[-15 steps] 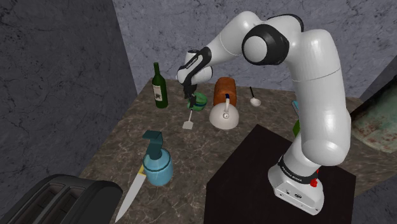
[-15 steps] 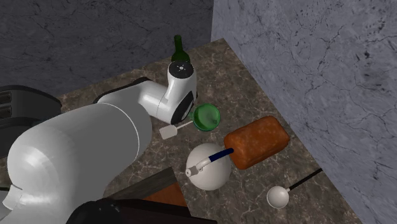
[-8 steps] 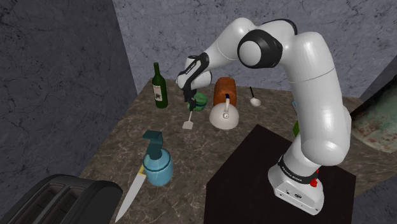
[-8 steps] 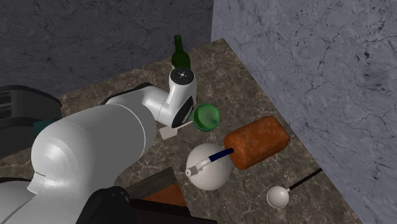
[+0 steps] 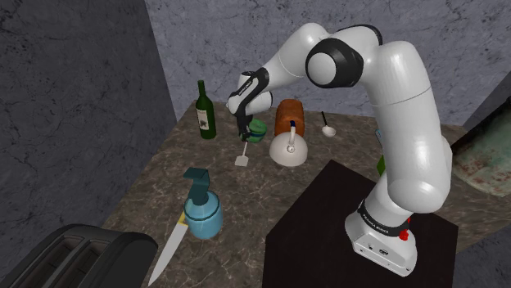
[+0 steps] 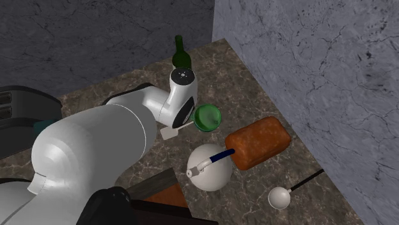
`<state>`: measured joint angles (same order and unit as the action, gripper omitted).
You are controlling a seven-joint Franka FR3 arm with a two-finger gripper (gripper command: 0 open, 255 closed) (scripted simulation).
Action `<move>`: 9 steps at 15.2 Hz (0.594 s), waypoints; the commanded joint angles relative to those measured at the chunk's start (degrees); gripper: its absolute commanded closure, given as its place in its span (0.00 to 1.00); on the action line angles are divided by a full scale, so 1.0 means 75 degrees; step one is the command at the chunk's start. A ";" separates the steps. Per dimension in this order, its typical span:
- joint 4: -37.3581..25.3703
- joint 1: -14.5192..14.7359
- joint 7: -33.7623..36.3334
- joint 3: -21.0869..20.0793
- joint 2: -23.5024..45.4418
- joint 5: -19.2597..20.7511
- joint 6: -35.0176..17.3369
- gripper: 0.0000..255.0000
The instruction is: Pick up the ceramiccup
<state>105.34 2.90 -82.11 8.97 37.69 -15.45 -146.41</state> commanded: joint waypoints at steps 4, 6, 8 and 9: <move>0.0043 0.0021 0.0032 0.0043 -0.0157 0.0041 0.0126 1.00; 0.0069 0.0050 0.0068 0.0083 -0.0314 0.0085 0.0257 1.00; 0.0090 0.0077 0.0105 0.0122 -0.0469 0.0130 0.0391 1.00; 0.0097 0.0090 0.0123 0.0141 -0.0545 0.0152 0.0459 1.00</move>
<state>105.84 3.56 -81.20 9.87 34.35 -14.47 -143.47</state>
